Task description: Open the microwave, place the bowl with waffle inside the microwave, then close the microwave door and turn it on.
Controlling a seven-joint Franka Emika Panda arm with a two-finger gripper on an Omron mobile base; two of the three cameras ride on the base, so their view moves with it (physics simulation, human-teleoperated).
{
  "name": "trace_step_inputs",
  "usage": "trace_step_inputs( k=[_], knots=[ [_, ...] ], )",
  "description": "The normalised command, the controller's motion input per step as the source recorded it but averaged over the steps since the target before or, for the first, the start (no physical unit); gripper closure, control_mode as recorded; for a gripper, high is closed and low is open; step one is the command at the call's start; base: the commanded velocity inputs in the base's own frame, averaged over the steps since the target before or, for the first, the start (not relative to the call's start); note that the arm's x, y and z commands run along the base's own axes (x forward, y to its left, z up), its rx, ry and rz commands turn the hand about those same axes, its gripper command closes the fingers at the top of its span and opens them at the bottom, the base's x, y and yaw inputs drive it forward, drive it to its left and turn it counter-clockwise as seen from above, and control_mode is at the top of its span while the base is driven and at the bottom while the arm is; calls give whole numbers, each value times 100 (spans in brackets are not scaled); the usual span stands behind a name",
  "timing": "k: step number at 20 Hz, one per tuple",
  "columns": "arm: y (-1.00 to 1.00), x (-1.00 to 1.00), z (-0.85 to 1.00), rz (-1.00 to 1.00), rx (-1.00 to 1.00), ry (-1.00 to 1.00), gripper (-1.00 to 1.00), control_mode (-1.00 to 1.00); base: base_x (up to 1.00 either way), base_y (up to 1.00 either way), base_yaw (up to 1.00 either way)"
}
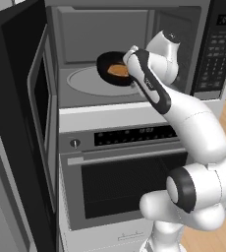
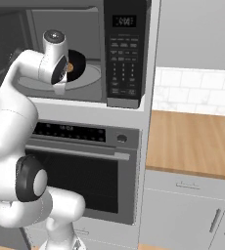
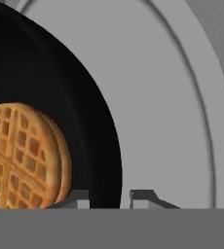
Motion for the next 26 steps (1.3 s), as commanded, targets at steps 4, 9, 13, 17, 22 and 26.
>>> trace_step_inputs(
  k=[4, 9, 13, 17, 22, 26],
  knots=[
    [0, 0, 0, 0, 0, 0, -100, -100, 0, 0, 0],
    [0, 0, 0, 0, 0, 0, -100, -100, 0, 0, 0],
    [0, -23, 6, 0, 0, -9, -100, -100, 0, 0, 0],
    [-10, -88, 14, 0, 0, -24, -100, -100, 0, 0, 0],
    [-17, -100, 22, 0, 0, -30, -100, -100, 0, 0, 0],
    [-29, -99, 30, 3, 0, -25, -100, -100, 0, 0, 0]
  ],
)
